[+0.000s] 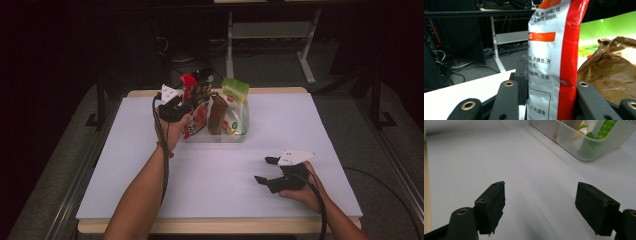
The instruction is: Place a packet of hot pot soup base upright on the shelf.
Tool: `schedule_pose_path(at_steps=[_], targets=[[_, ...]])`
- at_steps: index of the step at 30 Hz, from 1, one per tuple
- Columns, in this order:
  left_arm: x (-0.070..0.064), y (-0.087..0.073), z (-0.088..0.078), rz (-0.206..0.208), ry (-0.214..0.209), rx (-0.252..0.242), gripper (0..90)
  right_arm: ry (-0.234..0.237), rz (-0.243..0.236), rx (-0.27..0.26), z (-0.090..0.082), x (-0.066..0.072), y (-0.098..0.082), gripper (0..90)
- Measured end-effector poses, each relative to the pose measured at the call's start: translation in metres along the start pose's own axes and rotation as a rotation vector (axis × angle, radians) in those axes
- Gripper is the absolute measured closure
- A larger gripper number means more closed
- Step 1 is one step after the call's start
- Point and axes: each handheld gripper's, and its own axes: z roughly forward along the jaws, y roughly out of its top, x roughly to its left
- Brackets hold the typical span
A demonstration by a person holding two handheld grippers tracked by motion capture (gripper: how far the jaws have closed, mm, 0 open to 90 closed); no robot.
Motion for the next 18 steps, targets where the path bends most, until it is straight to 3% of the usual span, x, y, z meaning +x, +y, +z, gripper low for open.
schedule_pose_path(at_steps=[3, 7, 11, 12, 15, 18], targets=[[0.0, 0.003, 0.003, 0.012, 0.014, 0.016, 60.2, 0.003, 0.0, 0.004, 0.001, 0.0, 0.0, 23.3], [0.004, 0.008, 0.007, -0.001, 0.01, 0.032, 51.6, 0.012, -0.009, 0.009, 0.001, 0.001, 0.0, 23.3], [0.002, 0.012, 0.017, 0.019, -0.018, 0.144, 41.9, 0.014, -0.007, 0.018, 0.002, 0.001, -0.001, 23.4], [0.001, 0.013, 0.018, 0.026, -0.015, 0.148, 43.6, 0.014, -0.007, 0.019, 0.002, 0.001, -0.001, 23.5], [0.0, 0.014, 0.02, 0.028, -0.022, 0.169, 64.8, 0.017, -0.008, 0.023, 0.002, 0.0, -0.001, 23.5], [-0.002, 0.017, 0.022, 0.043, -0.01, 0.196, 72.8, 0.019, -0.01, 0.035, 0.004, 0.001, -0.001, 23.5]])
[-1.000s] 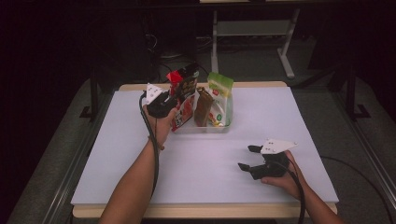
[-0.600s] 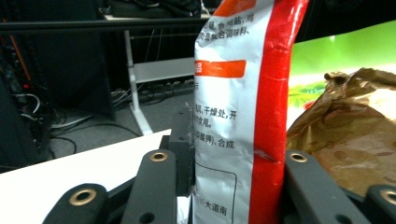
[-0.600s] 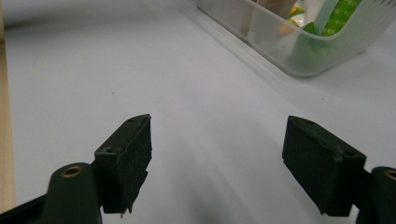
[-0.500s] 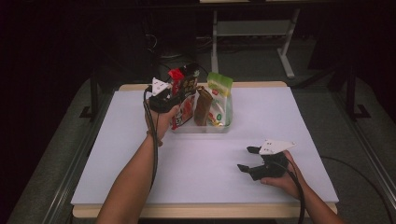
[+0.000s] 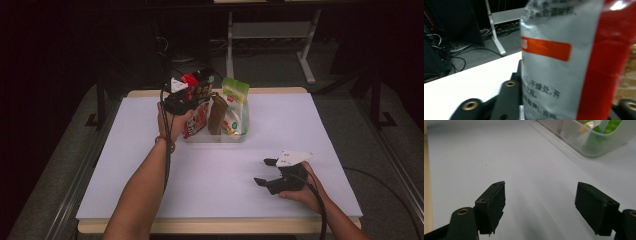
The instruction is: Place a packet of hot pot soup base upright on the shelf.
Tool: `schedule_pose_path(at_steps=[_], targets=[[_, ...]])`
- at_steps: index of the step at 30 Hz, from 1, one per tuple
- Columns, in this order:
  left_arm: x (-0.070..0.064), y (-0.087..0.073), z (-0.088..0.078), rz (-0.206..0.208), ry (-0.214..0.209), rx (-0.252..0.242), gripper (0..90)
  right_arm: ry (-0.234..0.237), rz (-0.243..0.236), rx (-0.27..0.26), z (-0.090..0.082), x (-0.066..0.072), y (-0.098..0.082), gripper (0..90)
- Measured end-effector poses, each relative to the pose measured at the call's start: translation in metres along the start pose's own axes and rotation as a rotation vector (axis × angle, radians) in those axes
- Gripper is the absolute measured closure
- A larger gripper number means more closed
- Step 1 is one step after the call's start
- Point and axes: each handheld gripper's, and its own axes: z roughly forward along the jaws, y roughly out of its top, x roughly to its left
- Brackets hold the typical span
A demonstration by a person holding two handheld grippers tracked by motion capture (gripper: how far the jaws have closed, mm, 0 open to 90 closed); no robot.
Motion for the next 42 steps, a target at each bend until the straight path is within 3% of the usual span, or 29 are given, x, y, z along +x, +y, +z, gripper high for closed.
schedule_pose_path(at_steps=[4, 16, 22, 25, 27, 31, 38, 42], targets=[[-0.001, 0.001, 0.0, -0.013, 0.01, -0.007, 77.0, 0.008, -0.01, 0.006, 0.001, 0.001, 0.0, 23.5], [-0.006, -0.016, -0.005, -0.093, 0.092, -0.272, 80.6, 0.025, -0.015, 0.001, 0.001, 0.002, 0.0, 23.5], [-0.002, -0.011, -0.006, -0.105, 0.082, -0.347, 81.1, 0.035, -0.015, 0.002, 0.001, 0.002, -0.001, 23.5], [-0.003, -0.006, -0.007, -0.078, 0.078, -0.37, 80.9, 0.037, -0.016, 0.003, 0.001, 0.002, -0.001, 23.5], [-0.003, -0.01, -0.007, -0.082, 0.069, -0.413, 80.8, 0.041, -0.015, 0.003, 0.002, 0.003, -0.001, 23.5], [-0.001, -0.027, -0.006, -0.13, 0.065, -0.472, 80.9, 0.049, -0.016, 0.003, 0.001, 0.004, -0.001, 23.5], [0.005, -0.05, -0.004, -0.162, 0.043, -0.474, 79.9, 0.064, -0.028, -0.001, 0.003, 0.006, 0.0, 23.5], [0.008, -0.058, -0.001, -0.158, 0.026, -0.431, 79.2, 0.068, -0.026, 0.006, 0.004, 0.006, 0.0, 23.5]])
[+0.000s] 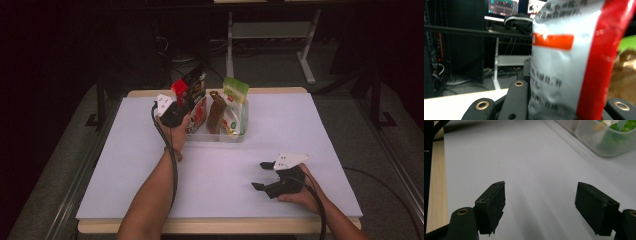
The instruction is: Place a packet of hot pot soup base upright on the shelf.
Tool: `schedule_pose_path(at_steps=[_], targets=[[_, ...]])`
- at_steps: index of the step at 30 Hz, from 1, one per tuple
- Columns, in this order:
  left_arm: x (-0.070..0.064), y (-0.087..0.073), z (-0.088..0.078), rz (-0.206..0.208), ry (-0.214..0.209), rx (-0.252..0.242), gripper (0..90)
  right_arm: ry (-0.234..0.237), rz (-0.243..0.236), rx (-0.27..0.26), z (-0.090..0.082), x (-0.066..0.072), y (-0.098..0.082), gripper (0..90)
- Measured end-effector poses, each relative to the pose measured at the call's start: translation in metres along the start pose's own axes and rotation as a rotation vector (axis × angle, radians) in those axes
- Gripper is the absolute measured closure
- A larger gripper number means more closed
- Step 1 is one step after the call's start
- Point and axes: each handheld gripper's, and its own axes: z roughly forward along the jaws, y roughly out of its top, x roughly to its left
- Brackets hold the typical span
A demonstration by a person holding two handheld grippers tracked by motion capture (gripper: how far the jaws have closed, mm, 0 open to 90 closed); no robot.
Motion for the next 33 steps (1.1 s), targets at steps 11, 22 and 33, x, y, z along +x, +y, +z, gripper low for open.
schedule_pose_path(at_steps=[11, 22, 33], targets=[[-0.0016, -0.0011, -0.0049, 0.07, -0.016, 0.072, 78.2, -0.006, -0.004, -0.002, -0.0005, 0.0006, 0.0009, 23.5], [-0.0014, -0.0019, -0.0051, 0.085, -0.014, 0.099, 77.7, -0.007, -0.006, 0.002, -0.0005, 0.0006, 0.0007, 23.6], [-0.002, 0.0024, -0.007, 0.119, -0.021, 0.142, 73.3, -0.015, -0.014, 0.008, 0.0011, 0.0011, 0.0011, 23.7]])
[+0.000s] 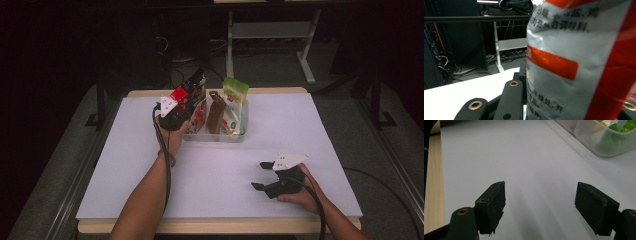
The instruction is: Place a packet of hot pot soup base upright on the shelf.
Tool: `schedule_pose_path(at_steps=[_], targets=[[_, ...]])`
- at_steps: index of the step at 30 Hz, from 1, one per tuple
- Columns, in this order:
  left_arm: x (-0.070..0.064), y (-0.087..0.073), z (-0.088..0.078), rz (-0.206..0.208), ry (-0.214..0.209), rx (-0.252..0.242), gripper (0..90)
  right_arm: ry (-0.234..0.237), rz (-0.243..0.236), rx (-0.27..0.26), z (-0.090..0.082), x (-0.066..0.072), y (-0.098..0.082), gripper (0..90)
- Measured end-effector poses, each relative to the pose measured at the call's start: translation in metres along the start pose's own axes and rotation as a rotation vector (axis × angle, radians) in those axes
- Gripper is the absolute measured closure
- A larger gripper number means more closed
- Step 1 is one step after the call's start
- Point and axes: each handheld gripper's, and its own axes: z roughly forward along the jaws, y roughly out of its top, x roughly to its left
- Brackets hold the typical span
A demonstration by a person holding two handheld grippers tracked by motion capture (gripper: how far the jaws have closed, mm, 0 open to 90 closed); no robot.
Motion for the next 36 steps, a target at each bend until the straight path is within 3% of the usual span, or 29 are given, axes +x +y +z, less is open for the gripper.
schedule_pose_path(at_steps=[17, 36], targets=[[0.003, 0.011, -0.014, 0.054, -0.023, 0.052, 67.8, -0.01, -0.003, 0.005, 0.001, 0.0, 0.001, 23.8], [0.005, 0.023, -0.032, 0.12, -0.078, 0.123, 61.4, -0.034, -0.007, 0.006, -0.001, -0.001, 0.002, 24.0]])
